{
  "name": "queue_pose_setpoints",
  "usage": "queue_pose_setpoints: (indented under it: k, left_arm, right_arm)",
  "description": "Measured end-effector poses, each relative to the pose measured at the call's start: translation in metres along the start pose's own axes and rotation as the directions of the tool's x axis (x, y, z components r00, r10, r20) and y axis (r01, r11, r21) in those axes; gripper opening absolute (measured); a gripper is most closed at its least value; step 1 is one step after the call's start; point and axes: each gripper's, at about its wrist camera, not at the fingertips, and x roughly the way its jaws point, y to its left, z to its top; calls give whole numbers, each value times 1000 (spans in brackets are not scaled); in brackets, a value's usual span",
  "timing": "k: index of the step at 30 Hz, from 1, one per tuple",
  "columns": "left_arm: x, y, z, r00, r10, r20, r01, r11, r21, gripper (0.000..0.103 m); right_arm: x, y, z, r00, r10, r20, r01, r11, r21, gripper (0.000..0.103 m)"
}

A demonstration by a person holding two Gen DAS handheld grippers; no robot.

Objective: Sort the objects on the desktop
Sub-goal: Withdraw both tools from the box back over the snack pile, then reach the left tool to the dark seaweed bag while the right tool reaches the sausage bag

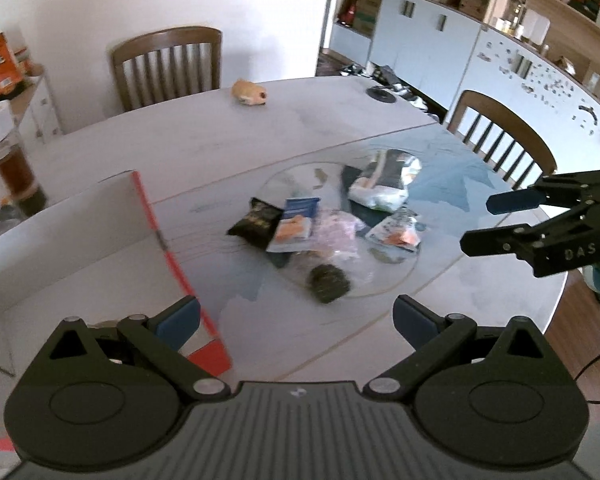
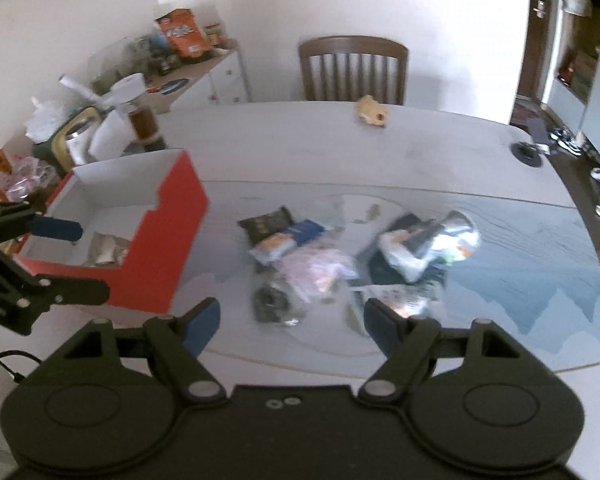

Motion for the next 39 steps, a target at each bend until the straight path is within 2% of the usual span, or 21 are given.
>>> queue_pose_setpoints:
  k: [8,21,28,39]
  left_arm:
    - [22,-23,9,1000,-28,-7,28,999,19,103]
    - [70,-46,11,999,-34,0,34,998,43,103]
    - [100,-49,8,1000,-17,-24,18,999,46,103]
    - [136,-47,5,997,-16,-70,17,1000,14,103]
  right_arm:
    - [8,-32,-5,999,-47,-11,48,998,29,80]
    - [55,-79,-9,990,-116,-77,117,993,15,80]
    - [85,-99,-6,989,-107,-104,111,993,28,80]
    - [124,-107,-2,986,-91,-143,96,995,28,80]
